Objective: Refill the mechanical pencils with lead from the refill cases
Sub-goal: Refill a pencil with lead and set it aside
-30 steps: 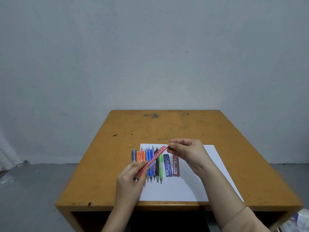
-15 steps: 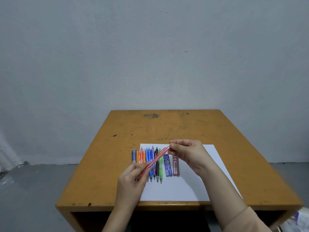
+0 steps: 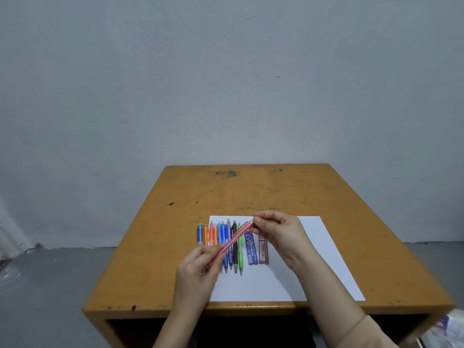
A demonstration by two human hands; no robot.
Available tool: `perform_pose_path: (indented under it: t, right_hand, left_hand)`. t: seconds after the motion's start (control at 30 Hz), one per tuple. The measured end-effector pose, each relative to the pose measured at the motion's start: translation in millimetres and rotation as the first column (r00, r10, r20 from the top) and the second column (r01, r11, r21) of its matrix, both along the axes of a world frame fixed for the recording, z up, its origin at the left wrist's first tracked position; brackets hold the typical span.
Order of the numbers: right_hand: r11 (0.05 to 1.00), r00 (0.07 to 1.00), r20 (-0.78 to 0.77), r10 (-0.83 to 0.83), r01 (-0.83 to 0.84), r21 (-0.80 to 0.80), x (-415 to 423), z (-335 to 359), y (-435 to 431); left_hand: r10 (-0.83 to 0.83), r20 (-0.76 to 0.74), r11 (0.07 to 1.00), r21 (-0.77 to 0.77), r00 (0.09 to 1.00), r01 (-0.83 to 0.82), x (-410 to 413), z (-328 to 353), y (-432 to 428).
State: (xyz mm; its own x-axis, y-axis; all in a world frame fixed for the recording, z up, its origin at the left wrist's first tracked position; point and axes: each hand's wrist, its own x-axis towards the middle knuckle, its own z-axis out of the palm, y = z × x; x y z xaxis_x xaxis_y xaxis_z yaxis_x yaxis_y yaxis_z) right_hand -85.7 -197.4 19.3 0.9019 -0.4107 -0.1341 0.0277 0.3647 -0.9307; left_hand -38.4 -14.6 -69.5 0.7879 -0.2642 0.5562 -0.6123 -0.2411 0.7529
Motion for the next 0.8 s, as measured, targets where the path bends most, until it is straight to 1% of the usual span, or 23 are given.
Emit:
perform_pose_path:
  t: [0.13,0.23,0.33,0.53,0.6,0.7,0.8]
  right_hand:
    - [0.993,0.995,0.006,-0.095,0.095,-0.067,-1,-6,7]
    - [0.986,0.991,0.022,-0.129,0.130,-0.103,-3,-10,11]
    - [0.984,0.992,0.018,-0.128,0.129,-0.124,-6,-10,14]
    - [0.957,0.988,0.073,-0.132,0.147,-0.251,-11,-10,16]
    - [0.937,0.986,0.084,-0.147,0.166,-0.306,-12,-13,17]
    - [0.917,0.983,0.073,-0.167,0.182,-0.355,-12,-16,18]
    - [0.913,0.990,0.031,-0.137,0.139,-0.383,-12,-16,12]
  left_hand:
    - [0.003,0.009,1.000,-0.008,1.000,-0.003,-1,1,-1]
    - [0.004,0.040,1.000,-0.007,0.999,-0.004,-2,3,-2]
    - [0.004,0.047,1.000,-0.005,0.999,-0.004,-1,3,-1]
    - [0.001,0.072,1.000,-0.025,0.997,0.001,-4,6,-2]
    - [0.007,0.057,1.000,-0.027,0.998,-0.005,-4,5,-2]
    - [0.026,0.033,1.000,-0.014,0.999,-0.025,-2,3,-1]
    - [0.038,0.017,0.999,0.000,0.999,-0.038,-1,2,0]
